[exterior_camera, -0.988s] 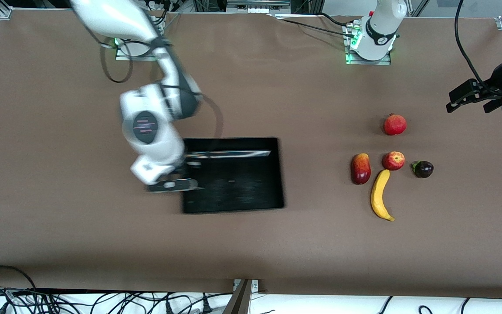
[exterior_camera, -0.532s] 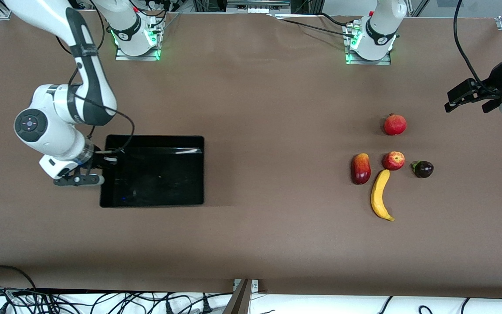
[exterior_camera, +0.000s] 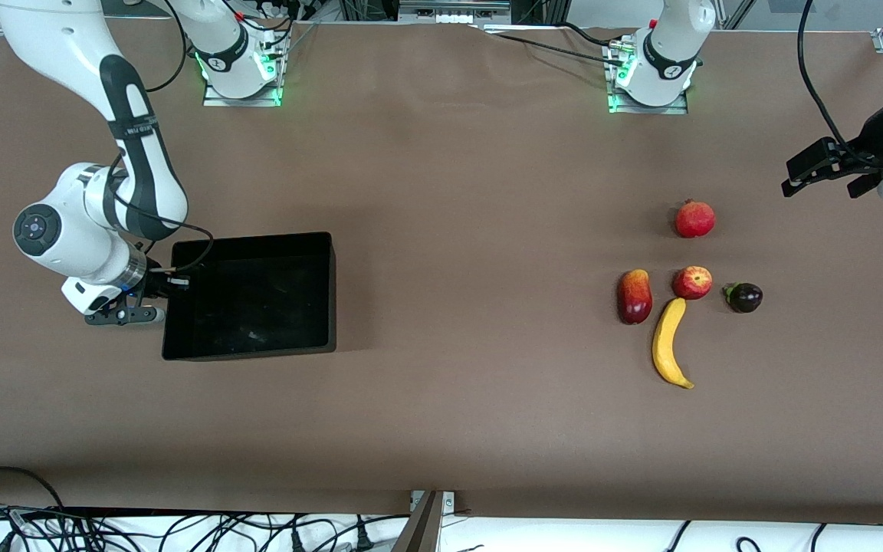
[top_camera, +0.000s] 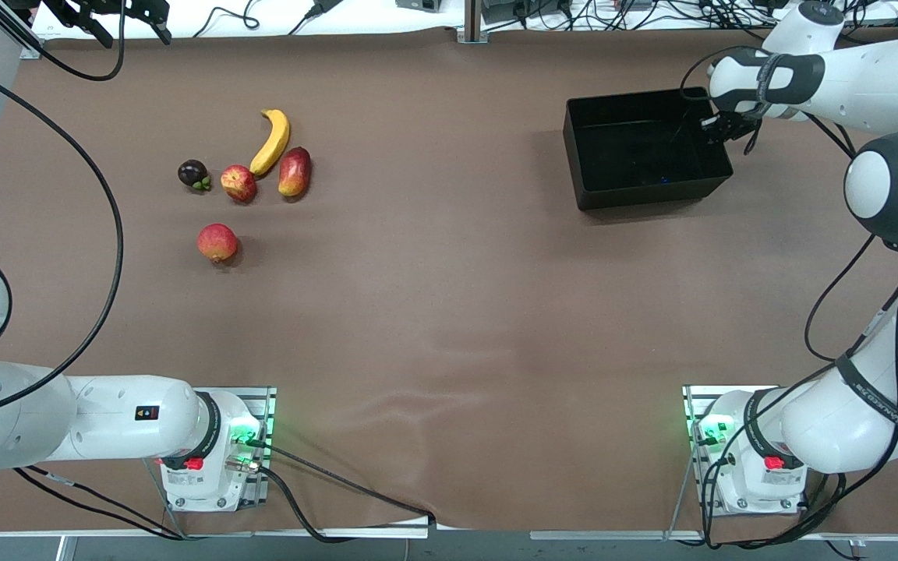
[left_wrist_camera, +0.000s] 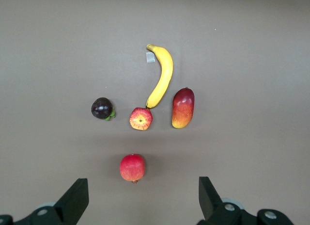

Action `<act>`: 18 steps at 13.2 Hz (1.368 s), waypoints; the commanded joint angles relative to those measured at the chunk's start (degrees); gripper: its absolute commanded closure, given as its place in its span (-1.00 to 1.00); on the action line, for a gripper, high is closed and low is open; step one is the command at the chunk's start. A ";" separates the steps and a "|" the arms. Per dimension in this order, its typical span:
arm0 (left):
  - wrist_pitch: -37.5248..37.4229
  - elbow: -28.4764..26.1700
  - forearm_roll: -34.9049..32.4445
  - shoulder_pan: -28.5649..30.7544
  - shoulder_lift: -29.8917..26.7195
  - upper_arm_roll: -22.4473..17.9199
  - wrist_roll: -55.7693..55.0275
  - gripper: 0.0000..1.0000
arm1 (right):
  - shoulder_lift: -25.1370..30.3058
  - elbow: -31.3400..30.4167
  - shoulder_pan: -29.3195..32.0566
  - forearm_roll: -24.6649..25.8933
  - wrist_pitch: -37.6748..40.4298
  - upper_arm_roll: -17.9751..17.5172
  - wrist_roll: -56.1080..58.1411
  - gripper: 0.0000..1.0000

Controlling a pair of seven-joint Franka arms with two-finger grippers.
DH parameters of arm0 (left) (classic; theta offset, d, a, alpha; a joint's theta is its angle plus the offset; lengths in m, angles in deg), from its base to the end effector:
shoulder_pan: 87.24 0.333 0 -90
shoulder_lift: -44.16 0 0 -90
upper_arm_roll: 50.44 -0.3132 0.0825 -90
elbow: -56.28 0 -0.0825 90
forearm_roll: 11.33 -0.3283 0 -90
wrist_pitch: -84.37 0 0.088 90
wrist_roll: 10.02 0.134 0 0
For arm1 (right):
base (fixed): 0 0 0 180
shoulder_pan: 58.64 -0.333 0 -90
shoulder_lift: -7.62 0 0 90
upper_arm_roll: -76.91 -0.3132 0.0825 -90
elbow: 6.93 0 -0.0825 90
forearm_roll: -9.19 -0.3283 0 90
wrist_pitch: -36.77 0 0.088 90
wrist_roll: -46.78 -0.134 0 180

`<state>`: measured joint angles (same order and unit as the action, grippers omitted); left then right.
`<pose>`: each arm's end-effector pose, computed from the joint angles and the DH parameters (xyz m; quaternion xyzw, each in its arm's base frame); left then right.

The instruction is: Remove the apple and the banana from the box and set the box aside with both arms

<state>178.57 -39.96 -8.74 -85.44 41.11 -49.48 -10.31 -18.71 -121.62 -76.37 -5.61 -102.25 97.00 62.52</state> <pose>0.4885 0.0012 0.5819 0.9997 0.0113 0.0089 0.0221 0.5694 -0.0112 0.2513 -0.9993 -0.0357 -0.0034 0.0075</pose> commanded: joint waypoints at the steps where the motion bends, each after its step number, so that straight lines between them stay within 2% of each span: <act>1: -1.30 0.88 -0.30 -0.31 -0.38 0.00 0.38 -1.00 | 1.54 0.35 -0.02 -0.93 0.68 -1.10 -1.83 -0.98; 2: -1.30 1.23 -0.21 -0.39 -0.29 0.18 0.20 -1.00 | 2.68 1.48 -0.29 -0.85 2.07 -1.36 -3.77 -1.00; 4: -3.05 2.11 -0.21 -0.13 -0.29 0.70 0.38 -1.00 | 5.23 5.60 -2.65 -0.32 11.35 -1.11 -7.02 -1.00; 6: -3.14 2.28 -0.30 -0.13 -0.20 0.70 0.38 -1.00 | 10.66 9.21 -2.93 3.00 20.85 -0.93 -7.74 -1.00; 10: -3.14 2.28 -0.21 -0.22 -0.20 0.79 0.47 -1.00 | 24.19 10.64 -2.93 8.02 33.70 -1.28 -7.83 -1.00; 12: -2.88 2.63 -0.21 -0.22 -0.11 0.97 0.46 -1.00 | 28.34 12.46 -2.93 11.35 39.41 -1.63 -7.66 -1.00; 14: -2.71 2.64 -0.04 0.22 0.06 0.88 0.38 -1.00 | 28.36 18.26 -2.93 11.46 47.41 -1.72 -8.01 -1.00; 18: -4.73 2.72 -0.21 0.40 -0.20 1.05 0.64 -1.00 | 28.44 18.46 -2.84 11.81 48.32 -1.63 -7.65 -1.00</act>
<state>175.49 -38.44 -8.74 -85.53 40.94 -48.82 -10.31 10.56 -104.38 -79.37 5.25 -55.06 95.75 55.49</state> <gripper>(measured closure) 0.000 0.000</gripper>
